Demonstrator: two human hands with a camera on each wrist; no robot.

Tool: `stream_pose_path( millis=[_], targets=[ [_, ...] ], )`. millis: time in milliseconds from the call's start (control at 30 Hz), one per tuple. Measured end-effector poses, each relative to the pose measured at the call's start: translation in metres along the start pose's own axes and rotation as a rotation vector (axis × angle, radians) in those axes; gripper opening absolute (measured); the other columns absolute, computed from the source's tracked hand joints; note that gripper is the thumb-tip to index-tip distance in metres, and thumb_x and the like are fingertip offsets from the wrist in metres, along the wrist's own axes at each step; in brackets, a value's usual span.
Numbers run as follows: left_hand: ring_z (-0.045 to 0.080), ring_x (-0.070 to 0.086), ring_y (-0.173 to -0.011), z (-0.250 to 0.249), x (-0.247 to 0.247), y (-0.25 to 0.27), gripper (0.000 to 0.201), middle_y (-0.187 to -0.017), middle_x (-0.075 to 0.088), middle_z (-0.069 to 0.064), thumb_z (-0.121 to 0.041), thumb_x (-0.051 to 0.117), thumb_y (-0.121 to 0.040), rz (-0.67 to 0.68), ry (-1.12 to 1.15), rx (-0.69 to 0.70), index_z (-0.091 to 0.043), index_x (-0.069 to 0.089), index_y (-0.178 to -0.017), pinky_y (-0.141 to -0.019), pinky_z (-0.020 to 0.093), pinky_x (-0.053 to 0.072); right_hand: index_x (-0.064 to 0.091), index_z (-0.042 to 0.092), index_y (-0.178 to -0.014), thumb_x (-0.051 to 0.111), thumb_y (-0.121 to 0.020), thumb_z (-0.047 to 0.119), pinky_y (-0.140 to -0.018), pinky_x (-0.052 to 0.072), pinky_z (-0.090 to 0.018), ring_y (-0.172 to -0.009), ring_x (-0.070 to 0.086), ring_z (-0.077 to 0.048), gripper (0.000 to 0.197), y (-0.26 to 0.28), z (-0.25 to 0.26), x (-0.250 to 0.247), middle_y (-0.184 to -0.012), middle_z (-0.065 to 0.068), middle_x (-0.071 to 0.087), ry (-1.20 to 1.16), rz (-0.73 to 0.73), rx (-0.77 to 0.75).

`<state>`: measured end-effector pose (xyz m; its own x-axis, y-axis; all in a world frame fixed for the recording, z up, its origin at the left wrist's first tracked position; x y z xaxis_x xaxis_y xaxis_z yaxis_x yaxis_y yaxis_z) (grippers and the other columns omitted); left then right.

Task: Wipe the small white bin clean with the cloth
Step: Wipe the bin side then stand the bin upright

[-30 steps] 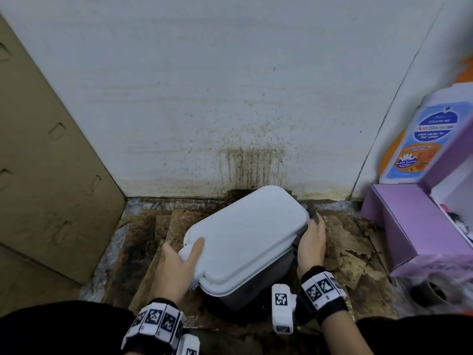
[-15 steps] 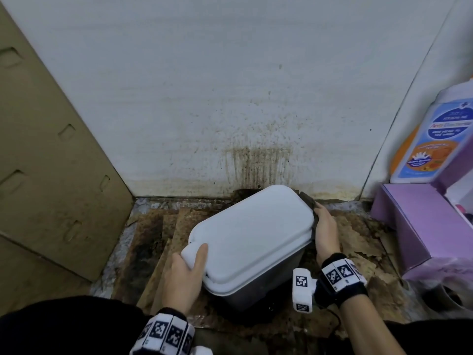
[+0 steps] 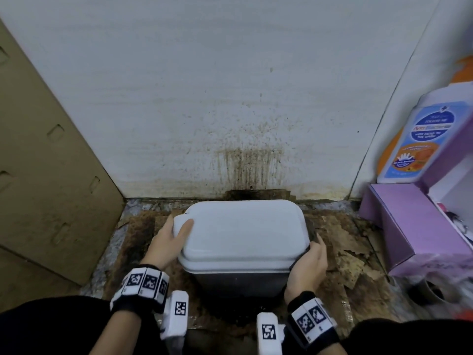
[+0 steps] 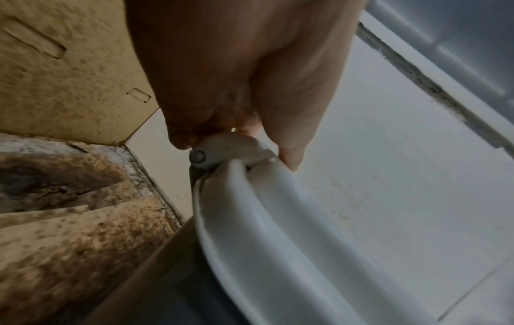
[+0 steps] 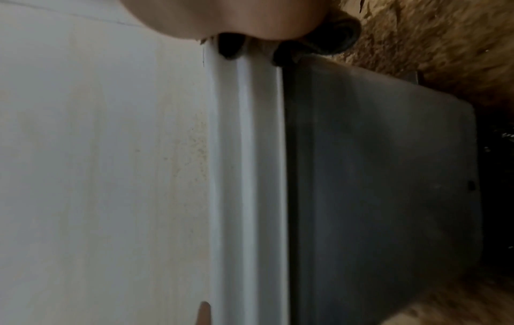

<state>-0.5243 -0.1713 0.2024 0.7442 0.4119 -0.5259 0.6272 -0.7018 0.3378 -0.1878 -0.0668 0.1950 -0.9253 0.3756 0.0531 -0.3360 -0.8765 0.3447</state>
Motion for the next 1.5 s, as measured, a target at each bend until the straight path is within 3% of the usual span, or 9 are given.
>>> stream_pose_path(
  millis=[367,467,633,733,867,1100,1233,1333,1500],
  targets=[
    [0.033,0.018,-0.15,0.005,0.003,0.0,0.074,-0.164,0.025,0.005,-0.06,0.033,-0.1,-0.144,-0.136,0.034,-0.025,0.01,-0.16,-0.12,0.053,0.019,0.045,0.029,-0.146,0.036,-0.103,0.032,-0.102,0.041,-0.039,-0.121,0.051,-0.024,0.044,-0.022,-0.003,0.011,-0.13,0.001,0.055,0.163,0.159,-0.07],
    [0.033,0.024,-0.147,-0.007,0.0,0.01,0.064,-0.163,0.025,0.003,-0.053,0.031,-0.103,-0.269,-0.247,0.112,-0.026,0.018,-0.159,-0.118,0.05,0.02,0.044,0.025,-0.148,0.035,-0.105,0.029,-0.111,0.038,-0.043,-0.133,0.046,-0.028,0.043,-0.023,0.019,0.009,-0.141,-0.005,0.054,0.237,0.091,-0.272],
    [0.015,0.007,-0.153,0.004,0.014,0.011,0.065,-0.168,0.003,-0.01,-0.053,0.028,-0.104,-0.178,-0.118,0.166,-0.03,0.006,-0.16,-0.124,0.042,0.011,0.043,0.024,-0.148,0.035,-0.106,0.024,-0.109,0.034,-0.04,-0.13,0.042,-0.02,0.043,0.01,0.065,0.042,-0.138,-0.002,0.055,0.402,0.215,-0.675],
    [0.011,0.0,-0.154,0.009,0.016,0.009,0.067,-0.167,-0.003,-0.014,-0.056,0.025,-0.103,-0.156,-0.119,0.176,-0.032,0.0,-0.16,-0.124,0.042,0.009,0.036,0.024,-0.151,0.033,-0.105,0.028,-0.113,0.03,-0.044,-0.14,0.037,-0.019,0.046,0.034,0.047,0.093,-0.152,0.0,0.045,0.924,0.388,-0.842],
    [0.01,-0.002,-0.153,0.008,0.016,0.009,0.065,-0.167,-0.004,-0.012,-0.053,0.026,-0.104,-0.156,-0.103,0.202,-0.031,0.001,-0.16,-0.123,0.04,0.006,0.022,0.013,-0.157,0.034,-0.103,0.027,-0.117,0.022,-0.048,-0.151,0.02,-0.03,0.058,0.07,0.016,0.136,-0.166,-0.011,0.019,1.301,0.497,-0.906],
    [0.011,0.002,-0.153,0.009,0.013,0.007,0.057,-0.166,-0.002,-0.016,-0.039,0.026,-0.108,-0.095,0.048,0.195,-0.033,0.004,-0.16,-0.123,0.039,0.007,0.033,0.006,-0.152,0.025,-0.099,0.036,-0.114,0.03,-0.051,-0.145,0.033,-0.036,0.062,0.125,-0.013,0.191,-0.16,-0.02,0.03,1.339,0.713,-1.005],
    [0.011,0.004,-0.153,0.013,0.013,0.007,0.058,-0.167,-0.001,-0.014,-0.042,0.026,-0.108,-0.103,0.008,0.204,-0.031,0.003,-0.16,-0.124,0.04,0.008,0.038,0.005,-0.151,0.021,-0.099,0.037,-0.115,0.033,-0.046,-0.142,0.042,-0.033,0.063,0.12,-0.016,0.185,-0.157,-0.019,0.037,1.359,0.706,-1.094],
    [0.012,0.005,-0.153,0.01,0.014,0.008,0.06,-0.167,0.0,-0.013,-0.046,0.025,-0.106,-0.117,-0.044,0.209,-0.03,0.005,-0.16,-0.124,0.04,0.008,0.036,0.007,-0.153,0.021,-0.101,0.036,-0.124,0.012,-0.048,-0.146,0.035,-0.031,0.06,0.106,-0.01,0.169,-0.159,-0.015,0.035,1.364,0.703,-1.174],
    [0.014,0.002,-0.154,0.008,0.013,0.01,0.06,-0.167,-0.001,-0.011,-0.047,0.022,-0.106,-0.097,-0.117,0.21,-0.028,0.004,-0.16,-0.123,0.041,0.006,0.036,0.011,-0.153,0.017,-0.1,0.039,-0.12,0.01,-0.046,-0.148,0.032,-0.027,0.063,0.043,0.017,0.119,-0.16,-0.011,0.034,1.366,0.474,-1.08]
  ],
)
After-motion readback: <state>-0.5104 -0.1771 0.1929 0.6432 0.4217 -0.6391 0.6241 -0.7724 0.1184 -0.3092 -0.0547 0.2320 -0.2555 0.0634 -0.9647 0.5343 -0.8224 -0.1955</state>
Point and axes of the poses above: each hand's wrist, its own y-axis away from the middle knuckle, its own x-axis out of the palm, z = x × y, the point moved 8 cm from there along -y, towards the middle knuckle
